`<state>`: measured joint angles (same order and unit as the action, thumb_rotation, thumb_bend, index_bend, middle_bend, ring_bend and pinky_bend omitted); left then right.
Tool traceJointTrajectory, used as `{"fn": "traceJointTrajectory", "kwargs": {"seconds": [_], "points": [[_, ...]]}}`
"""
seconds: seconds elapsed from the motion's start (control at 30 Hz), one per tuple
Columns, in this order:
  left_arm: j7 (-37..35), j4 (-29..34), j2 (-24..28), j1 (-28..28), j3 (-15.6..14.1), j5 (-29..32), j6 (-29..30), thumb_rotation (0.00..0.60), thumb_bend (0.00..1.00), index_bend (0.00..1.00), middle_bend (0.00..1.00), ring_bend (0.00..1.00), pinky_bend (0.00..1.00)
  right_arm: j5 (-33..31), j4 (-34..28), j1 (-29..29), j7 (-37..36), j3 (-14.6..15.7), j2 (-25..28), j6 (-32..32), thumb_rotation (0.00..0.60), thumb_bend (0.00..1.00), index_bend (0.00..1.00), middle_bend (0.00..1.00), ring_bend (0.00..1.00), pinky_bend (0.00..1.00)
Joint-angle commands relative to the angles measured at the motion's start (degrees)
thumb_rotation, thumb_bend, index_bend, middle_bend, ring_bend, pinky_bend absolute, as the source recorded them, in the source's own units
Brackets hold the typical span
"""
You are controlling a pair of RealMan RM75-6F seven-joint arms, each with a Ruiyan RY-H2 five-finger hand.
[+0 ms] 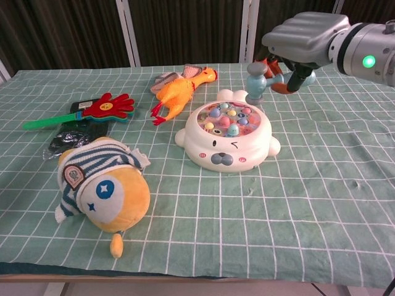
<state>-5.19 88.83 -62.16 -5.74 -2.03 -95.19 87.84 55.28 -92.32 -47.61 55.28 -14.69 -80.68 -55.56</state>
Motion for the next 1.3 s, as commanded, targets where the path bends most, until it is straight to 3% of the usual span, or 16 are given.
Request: {"fn": "traceJointTrajectory", "kwargs": {"seconds": [0.03, 0.27, 0.47, 1.3], "points": [[-0.1, 0.0, 0.0, 0.0, 0.0, 0.0, 0.1, 0.6, 0.42, 0.0, 0.0, 0.0, 0.02, -5.6, -1.1, -4.3, 7.9, 1.3, -3.7, -2.3, 0.6, 0.61, 0.96, 0.69, 0.62, 0.63], [-0.6, -0.2, 0.2, 0.1, 0.0, -0.1, 0.2, 0.6, 0.42, 0.0, 0.0, 0.0, 0.02, -10.3, 1.3, -7.4, 14.9, 3.7, -8.4, -6.2, 0.6, 0.61, 0.96, 0.69, 0.62, 0.63], [-0.8, -0.2, 0.2, 0.1, -0.2, -0.5, 0.4, 0.6, 0.42, 0.0, 0.0, 0.0, 0.02, -13.5, 3.4, -9.0, 15.4, 3.2, -11.9, -7.9, 0.6, 0.61, 0.95, 0.69, 0.62, 0.62], [-1.2, -0.5, 0.3, 0.2, -0.1, -0.5, 0.6, 0.6, 0.42, 0.0, 0.0, 0.0, 0.02, -19.9, 6.0, -12.4, 18.5, 5.4, -13.9, -10.6, 0.6, 0.61, 0.95, 0.69, 0.61, 0.61]]}}
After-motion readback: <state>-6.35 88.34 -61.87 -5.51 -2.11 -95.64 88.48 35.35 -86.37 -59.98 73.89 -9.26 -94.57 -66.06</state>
